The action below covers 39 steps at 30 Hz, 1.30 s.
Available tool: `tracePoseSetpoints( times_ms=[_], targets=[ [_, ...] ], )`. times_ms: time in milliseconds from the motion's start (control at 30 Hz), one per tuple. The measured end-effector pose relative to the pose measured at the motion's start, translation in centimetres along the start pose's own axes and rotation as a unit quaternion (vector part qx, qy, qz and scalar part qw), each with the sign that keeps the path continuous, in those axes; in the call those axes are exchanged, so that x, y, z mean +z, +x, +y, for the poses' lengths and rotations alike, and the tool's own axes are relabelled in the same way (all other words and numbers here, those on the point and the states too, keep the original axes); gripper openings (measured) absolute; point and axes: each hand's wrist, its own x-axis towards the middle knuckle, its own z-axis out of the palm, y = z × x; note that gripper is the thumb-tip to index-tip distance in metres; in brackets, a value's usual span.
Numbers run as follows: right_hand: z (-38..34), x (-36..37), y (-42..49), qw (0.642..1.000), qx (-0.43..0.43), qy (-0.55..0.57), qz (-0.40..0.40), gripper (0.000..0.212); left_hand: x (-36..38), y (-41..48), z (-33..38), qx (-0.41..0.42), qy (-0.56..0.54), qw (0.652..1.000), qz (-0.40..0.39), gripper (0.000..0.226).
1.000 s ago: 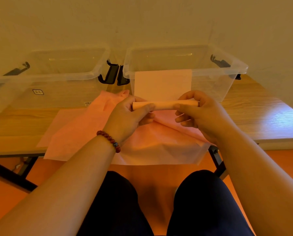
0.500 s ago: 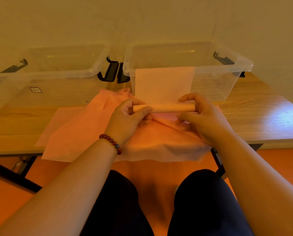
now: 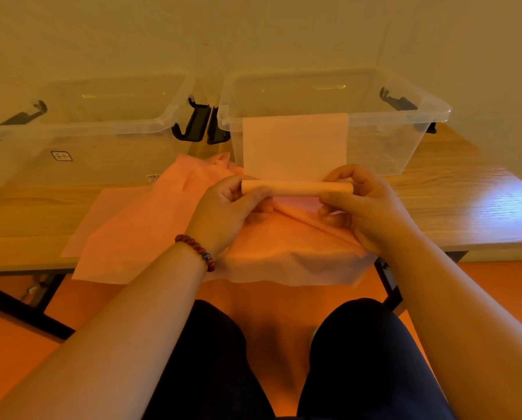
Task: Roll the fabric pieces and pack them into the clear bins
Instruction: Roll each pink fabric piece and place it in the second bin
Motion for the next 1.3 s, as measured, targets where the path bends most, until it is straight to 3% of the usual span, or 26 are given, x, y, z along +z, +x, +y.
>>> tracePoseSetpoints(
  times_ms=[167,333,433,533,667,800,900,1067,1133,1300],
  targets=[
    [0.30,0.10,0.39,0.999,0.006,0.017,0.037,0.004,-0.15,-0.13,-0.02,0.014,-0.026,0.999,-0.025,0.030],
    [0.44,0.04,0.54,0.999,0.009,0.026,0.038,0.004,0.02,-0.14,0.08,0.016,0.001,1.000,-0.008,0.014],
    [0.45,-0.20,0.37,0.999,-0.001,0.025,0.023,0.017,0.03,-0.09,0.07,0.015,0.019,1.000,-0.002,0.007],
    [0.50,-0.22,0.27,0.999,-0.012,0.012,0.028,0.011,0.02,0.03,-0.03,0.006,0.007,1.000,-0.002,0.008],
    [0.58,-0.04,0.25,0.999,-0.020,0.001,0.048,0.006,-0.06,0.08,-0.07,-0.001,-0.030,0.999,-0.012,0.027],
    [0.50,-0.03,0.15,0.999,-0.015,0.014,0.027,0.002,-0.04,0.00,-0.10,0.002,-0.001,1.000,-0.001,0.012],
    [0.48,-0.17,0.10,1.000,-0.022,0.013,0.004,0.018,-0.09,0.07,-0.11,0.001,0.006,1.000,0.005,0.006],
    [0.76,-0.24,0.17,0.999,-0.035,-0.003,0.027,0.002,0.06,-0.04,-0.07,0.001,-0.024,1.000,-0.008,0.023],
    [0.75,-0.12,0.19,0.999,-0.030,0.007,0.029,0.004,0.00,-0.06,-0.07,0.008,-0.033,0.999,-0.012,0.031],
    [0.78,-0.10,0.24,0.999,-0.029,0.017,0.024,0.003,-0.08,-0.07,0.05,0.004,-0.044,0.999,-0.010,0.026]
  ],
)
